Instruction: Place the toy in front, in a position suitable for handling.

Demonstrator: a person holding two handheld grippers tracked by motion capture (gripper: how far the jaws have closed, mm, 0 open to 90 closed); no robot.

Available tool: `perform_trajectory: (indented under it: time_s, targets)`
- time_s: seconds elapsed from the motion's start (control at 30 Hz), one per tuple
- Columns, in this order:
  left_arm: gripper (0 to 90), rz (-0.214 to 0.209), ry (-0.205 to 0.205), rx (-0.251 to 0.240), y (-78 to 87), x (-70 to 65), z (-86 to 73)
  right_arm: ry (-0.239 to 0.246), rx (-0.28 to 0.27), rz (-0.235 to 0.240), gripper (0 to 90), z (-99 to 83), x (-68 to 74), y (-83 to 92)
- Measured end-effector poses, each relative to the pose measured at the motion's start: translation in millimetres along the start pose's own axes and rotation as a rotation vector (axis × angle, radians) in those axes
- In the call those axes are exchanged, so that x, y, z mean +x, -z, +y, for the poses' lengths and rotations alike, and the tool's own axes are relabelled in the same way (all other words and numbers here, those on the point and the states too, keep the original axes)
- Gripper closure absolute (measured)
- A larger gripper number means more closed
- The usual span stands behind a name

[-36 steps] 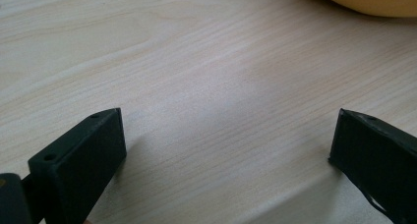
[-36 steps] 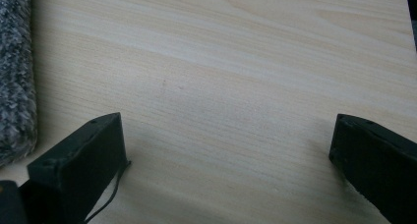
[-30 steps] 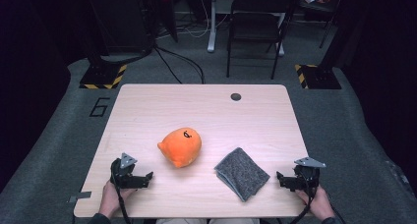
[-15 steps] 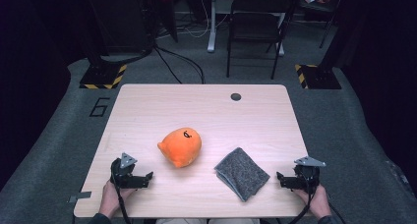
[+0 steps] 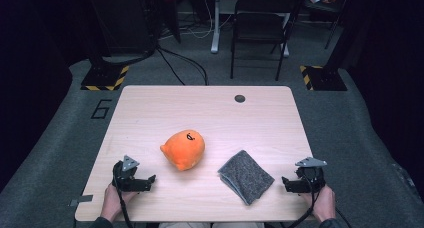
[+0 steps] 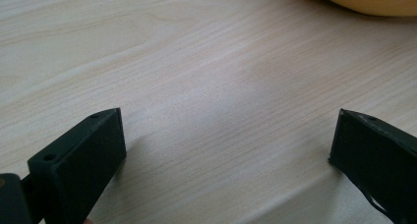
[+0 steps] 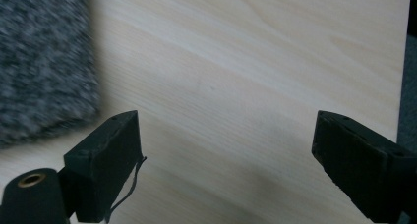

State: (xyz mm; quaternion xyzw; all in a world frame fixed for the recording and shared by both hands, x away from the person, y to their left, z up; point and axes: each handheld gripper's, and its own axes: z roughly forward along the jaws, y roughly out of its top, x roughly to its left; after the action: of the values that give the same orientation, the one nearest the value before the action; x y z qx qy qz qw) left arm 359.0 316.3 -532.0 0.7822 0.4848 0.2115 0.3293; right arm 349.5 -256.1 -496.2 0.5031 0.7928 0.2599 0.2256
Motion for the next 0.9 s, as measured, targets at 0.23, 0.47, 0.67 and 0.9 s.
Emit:
perform_trajectory:
  time_s: [0.23,0.47,0.67,0.9]
  targets:
    - [0.0,0.001,-0.002,0.001,0.1,0.1,0.1,0.033,-0.072,0.062,8.5,18.2,18.9,17.1]
    - [0.0,-0.005,-0.005,0.010,0.8,0.6,0.4,0.069,-0.069,0.125,6.8,31.1,40.6,18.0]
    - [0.0,-0.007,-0.006,0.010,0.7,0.8,0.5,0.091,-0.052,0.168,4.0,39.5,50.7,14.0]
    - [0.0,-0.008,-0.007,0.010,0.7,0.8,0.5,0.131,-0.016,0.215,0.7,49.7,67.3,2.6]
